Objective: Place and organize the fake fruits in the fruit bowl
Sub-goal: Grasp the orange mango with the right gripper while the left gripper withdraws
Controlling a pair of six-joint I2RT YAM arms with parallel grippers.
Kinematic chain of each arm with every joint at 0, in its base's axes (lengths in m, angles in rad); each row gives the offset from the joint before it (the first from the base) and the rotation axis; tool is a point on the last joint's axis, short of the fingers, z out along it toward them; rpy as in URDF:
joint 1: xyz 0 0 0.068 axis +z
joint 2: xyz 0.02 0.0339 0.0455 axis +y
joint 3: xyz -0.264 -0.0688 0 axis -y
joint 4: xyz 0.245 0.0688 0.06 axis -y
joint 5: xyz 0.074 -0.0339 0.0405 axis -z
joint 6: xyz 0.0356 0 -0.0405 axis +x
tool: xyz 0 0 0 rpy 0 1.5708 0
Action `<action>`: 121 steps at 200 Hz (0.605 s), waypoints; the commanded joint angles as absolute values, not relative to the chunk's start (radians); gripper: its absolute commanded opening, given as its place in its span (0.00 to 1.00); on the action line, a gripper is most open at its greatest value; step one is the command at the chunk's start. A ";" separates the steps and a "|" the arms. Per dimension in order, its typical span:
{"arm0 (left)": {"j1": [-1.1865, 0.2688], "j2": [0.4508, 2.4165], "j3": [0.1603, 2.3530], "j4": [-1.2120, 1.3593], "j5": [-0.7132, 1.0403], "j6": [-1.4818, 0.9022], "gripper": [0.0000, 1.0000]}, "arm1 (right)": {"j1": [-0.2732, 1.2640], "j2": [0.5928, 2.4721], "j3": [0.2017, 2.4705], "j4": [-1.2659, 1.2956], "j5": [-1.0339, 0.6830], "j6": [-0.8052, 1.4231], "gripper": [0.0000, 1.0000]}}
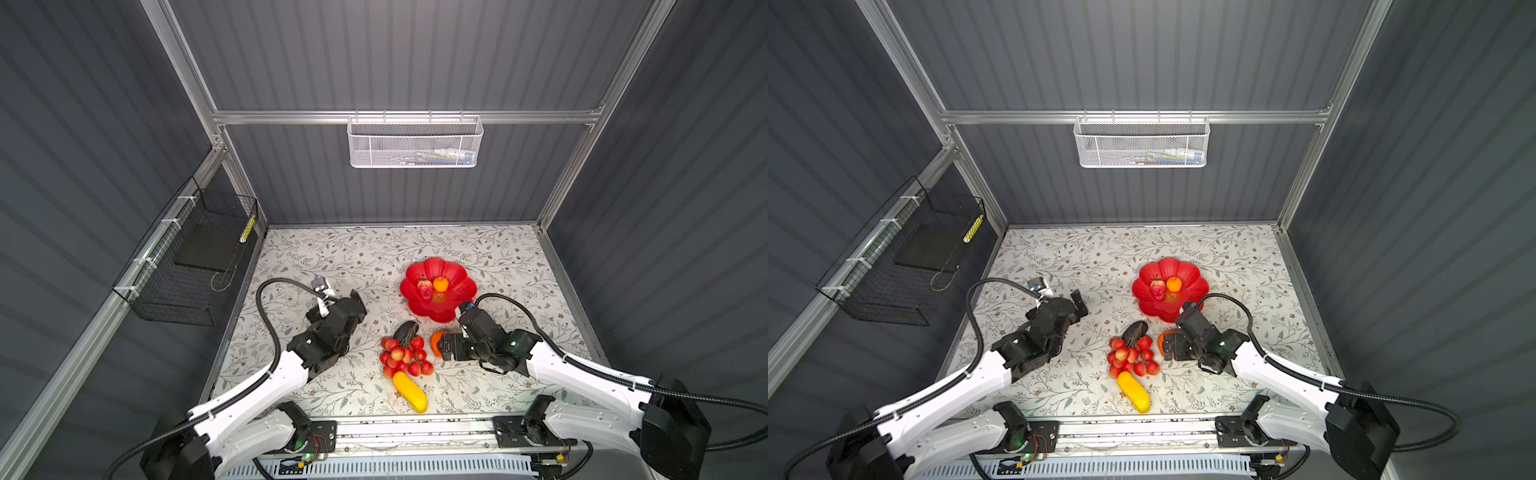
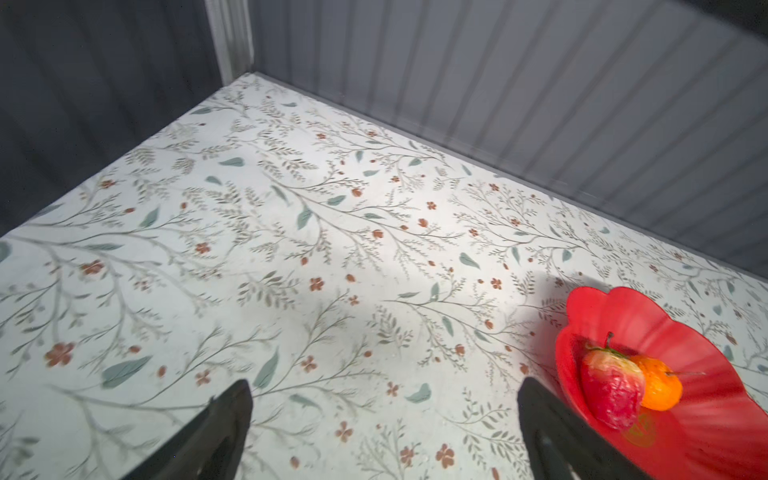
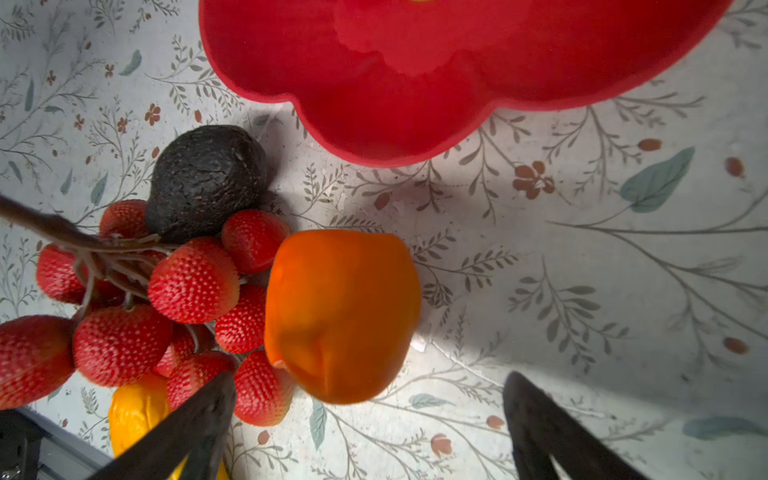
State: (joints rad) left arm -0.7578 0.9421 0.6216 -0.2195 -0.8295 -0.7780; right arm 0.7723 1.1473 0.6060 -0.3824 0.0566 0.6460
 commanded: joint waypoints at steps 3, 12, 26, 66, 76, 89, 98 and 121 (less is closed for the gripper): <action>-0.755 0.846 0.583 -0.355 -0.917 -0.939 1.00 | 0.776 1.228 0.649 -0.354 0.063 0.635 0.99; -0.754 0.822 0.565 -0.362 -0.917 -0.958 1.00 | 0.776 1.258 0.662 -0.348 0.055 0.632 0.99; -0.754 0.797 0.547 -0.364 -0.915 -0.973 1.00 | 0.776 1.304 0.680 -0.339 0.035 0.621 0.99; -0.753 0.808 0.561 -0.375 -0.916 -0.963 1.00 | 0.776 1.378 0.713 -0.324 0.050 0.601 0.93; -0.754 0.819 0.568 -0.371 -0.913 -0.962 1.00 | 0.777 1.386 0.716 -0.322 0.054 0.597 0.90; -0.755 0.837 0.569 -0.356 -0.908 -0.954 1.00 | 0.776 1.397 0.714 -0.309 0.062 0.594 0.82; -0.755 0.849 0.571 -0.346 -0.904 -0.947 1.00 | 0.776 1.404 0.711 -0.304 0.065 0.594 0.75; -0.754 0.865 0.585 -0.342 -0.898 -0.945 1.00 | 0.777 1.379 0.708 -0.342 0.080 0.598 0.61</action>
